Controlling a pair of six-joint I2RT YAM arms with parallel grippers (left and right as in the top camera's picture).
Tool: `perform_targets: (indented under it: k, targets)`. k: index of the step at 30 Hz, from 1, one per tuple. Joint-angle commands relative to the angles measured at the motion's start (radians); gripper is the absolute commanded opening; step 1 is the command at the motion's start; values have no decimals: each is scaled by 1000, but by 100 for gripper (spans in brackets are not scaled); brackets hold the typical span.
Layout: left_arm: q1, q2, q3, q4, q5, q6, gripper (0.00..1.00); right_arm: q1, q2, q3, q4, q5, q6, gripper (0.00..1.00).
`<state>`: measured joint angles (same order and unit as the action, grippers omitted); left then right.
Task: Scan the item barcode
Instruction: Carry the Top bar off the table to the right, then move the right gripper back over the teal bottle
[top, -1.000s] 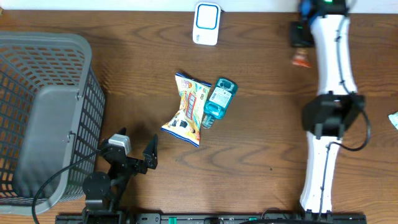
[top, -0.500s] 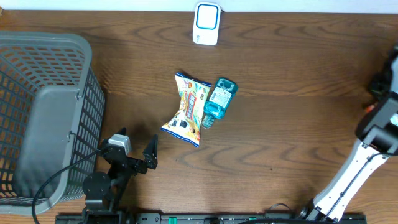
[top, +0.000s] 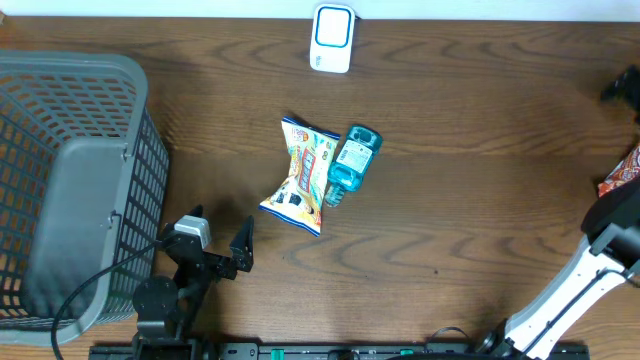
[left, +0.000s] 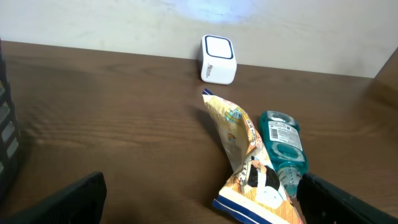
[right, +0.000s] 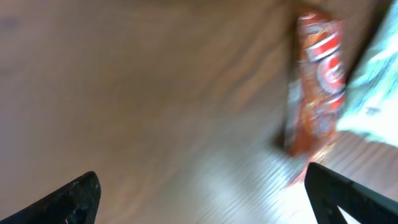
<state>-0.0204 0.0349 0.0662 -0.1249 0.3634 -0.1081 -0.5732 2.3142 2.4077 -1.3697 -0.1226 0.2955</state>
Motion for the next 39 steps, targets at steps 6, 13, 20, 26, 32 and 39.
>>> perform_targets:
  k: [6, 13, 20, 26, 32, 39]
  targets:
    - [3, -3, -19, -23, 2, -5, 98, 222, -159, 27, -135, -174, 249, 99]
    - [3, -3, -19, -23, 2, -5, 98, 462, -158, 24, -228, -116, 211, 99]
    - [3, -3, -19, -23, 2, -5, 98, 759, -158, 23, -257, 33, 229, 99]
    - [3, -3, -19, -23, 2, -5, 98, 934, -158, 23, -254, 229, 295, 99]
    - [3, -3, -19, -23, 2, -5, 98, 1053, -158, 23, -281, 288, 296, 99]
    - [3, -3, -19, -23, 2, -5, 98, 1091, -158, 23, -326, 289, 318, 99]
